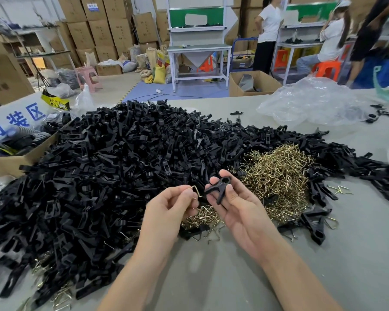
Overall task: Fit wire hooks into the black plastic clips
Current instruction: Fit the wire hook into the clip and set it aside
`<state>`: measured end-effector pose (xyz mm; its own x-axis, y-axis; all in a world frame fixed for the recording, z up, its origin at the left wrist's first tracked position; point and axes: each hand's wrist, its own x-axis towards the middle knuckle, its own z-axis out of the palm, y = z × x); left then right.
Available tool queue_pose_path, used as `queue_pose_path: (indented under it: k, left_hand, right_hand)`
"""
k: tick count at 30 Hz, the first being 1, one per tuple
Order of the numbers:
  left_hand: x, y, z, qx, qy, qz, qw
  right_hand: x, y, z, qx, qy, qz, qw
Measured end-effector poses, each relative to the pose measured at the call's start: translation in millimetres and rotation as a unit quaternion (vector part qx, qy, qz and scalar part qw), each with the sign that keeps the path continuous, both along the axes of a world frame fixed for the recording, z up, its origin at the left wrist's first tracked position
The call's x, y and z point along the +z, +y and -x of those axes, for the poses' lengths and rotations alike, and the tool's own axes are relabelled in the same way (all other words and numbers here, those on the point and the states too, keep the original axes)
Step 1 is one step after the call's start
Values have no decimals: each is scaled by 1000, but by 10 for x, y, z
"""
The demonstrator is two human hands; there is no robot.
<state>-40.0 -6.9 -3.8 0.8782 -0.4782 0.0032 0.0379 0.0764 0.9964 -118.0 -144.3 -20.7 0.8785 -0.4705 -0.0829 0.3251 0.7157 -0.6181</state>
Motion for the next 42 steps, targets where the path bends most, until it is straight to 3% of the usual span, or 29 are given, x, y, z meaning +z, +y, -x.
queue_pose_path:
  k: [3,9,27,30,35,38,42]
  left_hand:
    - [-11,-77,94,-33,113,59,991]
    - [6,-137,156,-41,220,107,969]
    - [-53,-118,136,-116,217,69,967]
    - [-81,-120,168,-111,182,77,974]
    - [-185,-170,297,-53,-43,-46,997]
    - [-248,-201,369,-25,-215,-141,966]
    - [-259,-215,411,-39,-306,-177,935]
  right_hand:
    - [-11,22,-12,6,-10,-18,1000]
    - [-37,51,-11,16,-27,-14,999]
    - [-6,103,-11,70,-22,-1,997]
    - [3,72,8,82,-13,-4,997]
    - [-3,98,20,62,-1,-39,997]
    - [25,160,-21,-16,4,-92,996]
    - [55,178,-13,-54,27,-127,990]
